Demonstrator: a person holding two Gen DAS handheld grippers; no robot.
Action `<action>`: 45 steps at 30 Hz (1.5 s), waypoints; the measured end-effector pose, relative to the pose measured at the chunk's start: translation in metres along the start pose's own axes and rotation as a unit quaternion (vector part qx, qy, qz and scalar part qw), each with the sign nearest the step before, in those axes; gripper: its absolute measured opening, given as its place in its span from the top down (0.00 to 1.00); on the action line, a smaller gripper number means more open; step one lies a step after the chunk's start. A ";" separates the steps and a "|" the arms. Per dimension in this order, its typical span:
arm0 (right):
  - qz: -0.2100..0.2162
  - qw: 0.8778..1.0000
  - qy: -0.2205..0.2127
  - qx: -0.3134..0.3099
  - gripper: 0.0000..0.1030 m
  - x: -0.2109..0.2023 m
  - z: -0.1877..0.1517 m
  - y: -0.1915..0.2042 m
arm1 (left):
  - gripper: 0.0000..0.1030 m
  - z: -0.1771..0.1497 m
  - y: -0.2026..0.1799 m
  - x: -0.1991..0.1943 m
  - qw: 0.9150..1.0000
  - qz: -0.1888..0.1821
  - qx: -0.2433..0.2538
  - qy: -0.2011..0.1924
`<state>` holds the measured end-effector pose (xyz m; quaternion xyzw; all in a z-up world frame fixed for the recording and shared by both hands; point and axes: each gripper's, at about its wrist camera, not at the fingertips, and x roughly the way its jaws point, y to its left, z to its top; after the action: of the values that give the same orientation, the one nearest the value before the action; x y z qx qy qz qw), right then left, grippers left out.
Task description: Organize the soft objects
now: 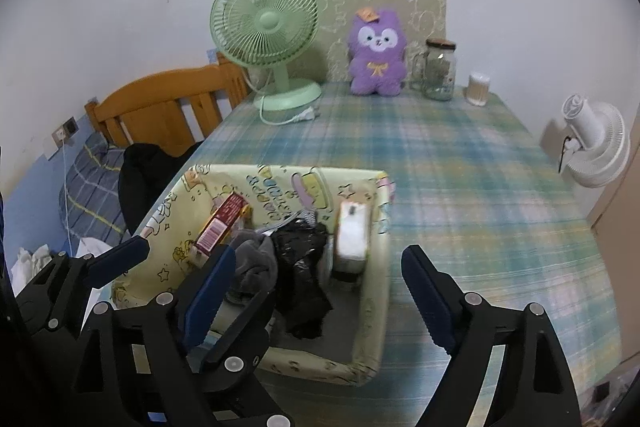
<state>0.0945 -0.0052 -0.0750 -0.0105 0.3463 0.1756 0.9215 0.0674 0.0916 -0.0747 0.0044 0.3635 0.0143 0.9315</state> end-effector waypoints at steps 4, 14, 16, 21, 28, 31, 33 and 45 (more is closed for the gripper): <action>-0.013 1.000 -0.015 0.002 0.14 -0.014 0.001 -0.010 | 0.03 0.002 -0.011 -0.008 1.000 -0.002 0.001 -0.010; -0.046 0.998 -0.050 0.011 0.13 -0.053 0.007 -0.037 | 0.03 0.014 -0.041 -0.030 0.999 -0.005 0.005 -0.044; -0.052 0.997 -0.058 0.014 0.13 -0.060 0.008 -0.042 | 0.03 0.017 -0.046 -0.036 0.999 -0.005 0.006 -0.053; -0.063 0.993 -0.093 0.026 0.06 -0.083 0.010 -0.057 | 0.03 0.025 -0.055 -0.050 0.997 -0.006 -0.001 -0.071; -0.078 0.988 -0.125 0.037 0.05 -0.114 0.012 -0.083 | 0.00 0.032 -0.064 -0.071 0.995 0.002 -0.012 -0.101; -0.081 0.987 -0.132 0.042 0.04 -0.123 0.014 -0.092 | 0.00 0.035 -0.067 -0.079 0.994 0.005 -0.019 -0.111; -0.084 0.986 -0.138 0.043 0.04 -0.131 0.014 -0.100 | 0.00 0.035 -0.069 -0.083 0.993 0.008 -0.024 -0.116; -0.102 0.980 -0.168 0.042 0.02 -0.164 0.009 -0.125 | 0.00 0.035 -0.078 -0.105 0.990 0.005 -0.035 -0.138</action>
<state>0.0270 -0.1731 0.0248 0.0222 0.1905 0.0653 0.9793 0.0157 0.0109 0.0201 -0.0244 0.2307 0.0305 0.9722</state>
